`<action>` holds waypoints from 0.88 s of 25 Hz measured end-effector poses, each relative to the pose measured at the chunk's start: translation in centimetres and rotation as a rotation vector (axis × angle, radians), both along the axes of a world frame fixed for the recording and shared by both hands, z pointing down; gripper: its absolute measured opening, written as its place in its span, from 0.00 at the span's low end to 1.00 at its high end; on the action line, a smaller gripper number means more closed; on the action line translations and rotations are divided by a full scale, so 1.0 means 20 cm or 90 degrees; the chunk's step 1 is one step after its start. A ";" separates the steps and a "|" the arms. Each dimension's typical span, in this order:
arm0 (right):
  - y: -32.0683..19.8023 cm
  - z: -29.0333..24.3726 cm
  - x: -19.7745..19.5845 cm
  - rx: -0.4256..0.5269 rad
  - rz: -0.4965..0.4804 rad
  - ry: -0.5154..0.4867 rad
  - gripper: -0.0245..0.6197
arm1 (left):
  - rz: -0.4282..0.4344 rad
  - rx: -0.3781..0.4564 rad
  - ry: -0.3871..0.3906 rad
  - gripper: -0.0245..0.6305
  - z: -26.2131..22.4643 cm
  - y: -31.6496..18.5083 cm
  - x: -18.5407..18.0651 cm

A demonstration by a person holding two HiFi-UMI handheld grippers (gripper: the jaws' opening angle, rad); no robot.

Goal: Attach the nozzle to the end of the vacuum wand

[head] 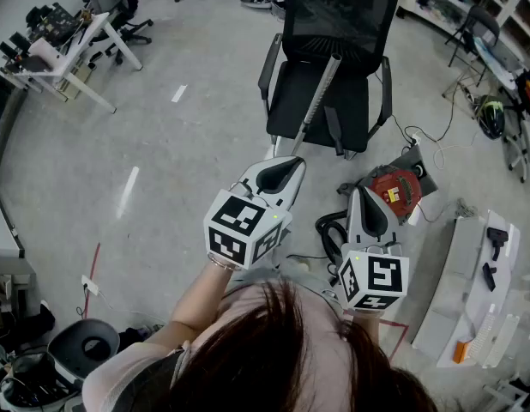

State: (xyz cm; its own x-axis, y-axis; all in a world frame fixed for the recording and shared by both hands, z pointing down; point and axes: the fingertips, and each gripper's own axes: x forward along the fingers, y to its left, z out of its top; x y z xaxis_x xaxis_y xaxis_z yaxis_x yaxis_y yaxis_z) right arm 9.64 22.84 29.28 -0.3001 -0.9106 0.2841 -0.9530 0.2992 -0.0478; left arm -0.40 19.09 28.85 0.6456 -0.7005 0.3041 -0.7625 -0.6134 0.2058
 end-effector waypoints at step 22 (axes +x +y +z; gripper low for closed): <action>-0.69 0.01 -0.23 -0.007 0.122 -0.030 0.08 | 0.089 -0.015 -0.007 0.06 0.03 -0.77 -0.30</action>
State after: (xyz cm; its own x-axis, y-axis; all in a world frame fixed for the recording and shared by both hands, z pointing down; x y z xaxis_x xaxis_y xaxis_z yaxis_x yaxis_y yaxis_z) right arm 5.12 8.97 29.45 -0.1347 -0.9493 0.2841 -0.9891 0.1118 -0.0955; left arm -6.38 3.70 29.51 0.7326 -0.5970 0.3269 -0.6727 -0.7084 0.2138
